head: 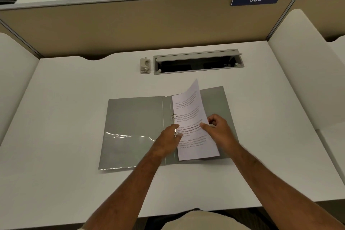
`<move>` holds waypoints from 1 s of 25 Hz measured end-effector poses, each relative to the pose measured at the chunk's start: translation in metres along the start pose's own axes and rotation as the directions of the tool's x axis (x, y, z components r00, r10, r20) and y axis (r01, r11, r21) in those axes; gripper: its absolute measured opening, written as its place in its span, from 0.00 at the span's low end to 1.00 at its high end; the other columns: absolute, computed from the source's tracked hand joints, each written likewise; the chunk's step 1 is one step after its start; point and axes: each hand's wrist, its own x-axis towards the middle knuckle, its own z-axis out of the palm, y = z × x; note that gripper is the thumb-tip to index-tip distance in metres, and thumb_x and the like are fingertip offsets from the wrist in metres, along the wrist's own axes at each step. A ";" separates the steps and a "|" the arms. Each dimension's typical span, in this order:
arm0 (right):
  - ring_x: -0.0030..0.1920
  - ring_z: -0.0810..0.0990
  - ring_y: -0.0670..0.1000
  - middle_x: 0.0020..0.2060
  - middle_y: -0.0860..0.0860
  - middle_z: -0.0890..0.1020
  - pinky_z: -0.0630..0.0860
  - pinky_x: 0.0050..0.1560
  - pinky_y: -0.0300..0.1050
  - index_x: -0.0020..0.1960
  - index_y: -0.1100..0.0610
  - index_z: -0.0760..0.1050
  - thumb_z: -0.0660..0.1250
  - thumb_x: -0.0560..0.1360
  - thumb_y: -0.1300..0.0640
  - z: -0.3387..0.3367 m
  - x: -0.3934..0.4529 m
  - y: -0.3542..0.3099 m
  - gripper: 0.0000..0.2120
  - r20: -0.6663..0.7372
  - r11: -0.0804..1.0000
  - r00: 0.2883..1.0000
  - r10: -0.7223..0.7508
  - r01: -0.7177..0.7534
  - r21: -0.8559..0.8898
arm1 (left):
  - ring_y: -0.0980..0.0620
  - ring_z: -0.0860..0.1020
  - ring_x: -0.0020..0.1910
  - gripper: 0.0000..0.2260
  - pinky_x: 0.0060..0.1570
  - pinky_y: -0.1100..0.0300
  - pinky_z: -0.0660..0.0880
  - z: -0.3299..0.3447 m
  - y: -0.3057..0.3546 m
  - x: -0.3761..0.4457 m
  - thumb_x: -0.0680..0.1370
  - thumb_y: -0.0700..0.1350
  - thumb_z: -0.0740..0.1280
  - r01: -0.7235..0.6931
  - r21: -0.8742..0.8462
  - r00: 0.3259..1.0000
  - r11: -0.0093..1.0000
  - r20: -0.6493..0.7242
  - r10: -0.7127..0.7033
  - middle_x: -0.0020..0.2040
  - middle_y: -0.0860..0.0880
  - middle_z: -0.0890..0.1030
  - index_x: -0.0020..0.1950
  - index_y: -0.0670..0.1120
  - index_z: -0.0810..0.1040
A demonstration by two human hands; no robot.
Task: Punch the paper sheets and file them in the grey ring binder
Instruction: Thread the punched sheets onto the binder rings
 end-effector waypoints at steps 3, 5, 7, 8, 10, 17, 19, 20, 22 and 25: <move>0.54 0.84 0.49 0.56 0.49 0.83 0.83 0.47 0.44 0.50 0.54 0.72 0.72 0.77 0.53 0.016 -0.002 0.000 0.10 0.126 0.998 0.990 -0.065 0.067 -0.011 | 0.53 0.79 0.62 0.16 0.55 0.58 0.79 -0.002 0.024 -0.009 0.84 0.57 0.61 -0.022 -0.252 0.999 0.967 -0.047 0.010 0.66 0.54 0.79 0.68 0.52 0.76; 0.63 0.77 0.48 0.63 0.47 0.79 0.78 0.61 0.51 0.52 0.48 0.72 0.72 0.75 0.45 0.027 -0.003 0.002 0.12 0.210 0.991 0.972 -0.107 0.122 -0.060 | 0.55 0.81 0.58 0.13 0.51 0.62 0.78 -0.005 0.039 -0.015 0.83 0.58 0.61 -0.011 -0.417 0.999 0.909 -0.052 -0.012 0.60 0.57 0.80 0.63 0.54 0.77; 0.66 0.72 0.46 0.66 0.45 0.75 0.73 0.64 0.49 0.55 0.44 0.70 0.71 0.71 0.36 0.036 -0.005 0.004 0.20 0.242 0.981 0.962 -0.123 0.156 -0.119 | 0.56 0.82 0.54 0.12 0.47 0.66 0.79 -0.008 0.050 -0.018 0.83 0.57 0.63 -0.004 -0.476 0.994 0.879 -0.094 -0.047 0.56 0.60 0.79 0.63 0.54 0.77; 0.65 0.71 0.46 0.65 0.44 0.74 0.73 0.63 0.46 0.56 0.43 0.70 0.72 0.70 0.33 0.039 -0.006 0.003 0.22 0.241 0.977 0.962 -0.132 0.167 -0.132 | 0.56 0.82 0.52 0.13 0.45 0.67 0.79 -0.010 0.052 -0.018 0.83 0.55 0.63 0.005 -0.485 0.990 0.874 -0.118 -0.072 0.56 0.59 0.78 0.65 0.53 0.77; 0.62 0.72 0.46 0.63 0.43 0.71 0.71 0.57 0.38 0.57 0.43 0.69 0.74 0.69 0.35 0.042 -0.005 0.001 0.24 0.230 0.971 0.961 -0.156 0.192 -0.141 | 0.56 0.82 0.49 0.14 0.41 0.69 0.78 -0.013 0.050 -0.016 0.83 0.53 0.65 0.040 -0.484 0.979 0.874 -0.157 -0.132 0.57 0.56 0.79 0.65 0.50 0.78; 0.60 0.73 0.50 0.62 0.46 0.68 0.75 0.54 0.39 0.61 0.47 0.65 0.78 0.67 0.40 0.048 0.001 0.011 0.30 0.192 0.965 0.966 -0.171 0.204 -0.167 | 0.53 0.83 0.42 0.11 0.48 0.57 0.84 -0.014 0.037 -0.008 0.82 0.46 0.69 0.130 -0.611 0.956 0.781 -0.132 -0.263 0.51 0.46 0.84 0.62 0.43 0.82; 0.61 0.74 0.52 0.63 0.46 0.68 0.77 0.54 0.41 0.63 0.45 0.62 0.78 0.67 0.39 0.050 0.003 0.014 0.34 0.186 0.968 0.970 -0.157 0.188 -0.164 | 0.52 0.83 0.41 0.11 0.45 0.57 0.84 -0.014 0.034 -0.007 0.80 0.44 0.72 0.167 -0.693 0.948 0.701 -0.082 -0.308 0.49 0.45 0.84 0.60 0.43 0.83; 0.62 0.75 0.52 0.65 0.47 0.68 0.78 0.55 0.42 0.64 0.44 0.61 0.78 0.67 0.39 0.050 0.004 0.015 0.35 0.188 0.969 0.970 -0.154 0.185 -0.161 | 0.52 0.83 0.40 0.10 0.44 0.58 0.84 -0.015 0.033 -0.006 0.78 0.43 0.73 0.188 -0.726 0.944 0.661 -0.053 -0.326 0.47 0.45 0.85 0.59 0.43 0.83; 0.62 0.75 0.53 0.68 0.49 0.68 0.79 0.56 0.44 0.68 0.44 0.59 0.78 0.67 0.39 0.051 0.006 0.016 0.38 0.191 0.973 0.970 -0.149 0.179 -0.146 | 0.51 0.84 0.39 0.08 0.43 0.58 0.83 -0.015 0.032 -0.004 0.76 0.41 0.76 0.211 -0.765 0.938 0.608 -0.015 -0.345 0.46 0.44 0.86 0.55 0.44 0.84; 0.62 0.76 0.53 0.70 0.49 0.68 0.80 0.58 0.48 0.71 0.45 0.57 0.78 0.67 0.39 0.051 0.006 0.016 0.41 0.191 0.976 0.971 -0.143 0.170 -0.133 | 0.48 0.86 0.45 0.10 0.44 0.57 0.84 -0.015 0.031 -0.001 0.74 0.41 0.77 0.203 -0.757 0.940 0.620 -0.026 -0.340 0.48 0.44 0.87 0.55 0.44 0.85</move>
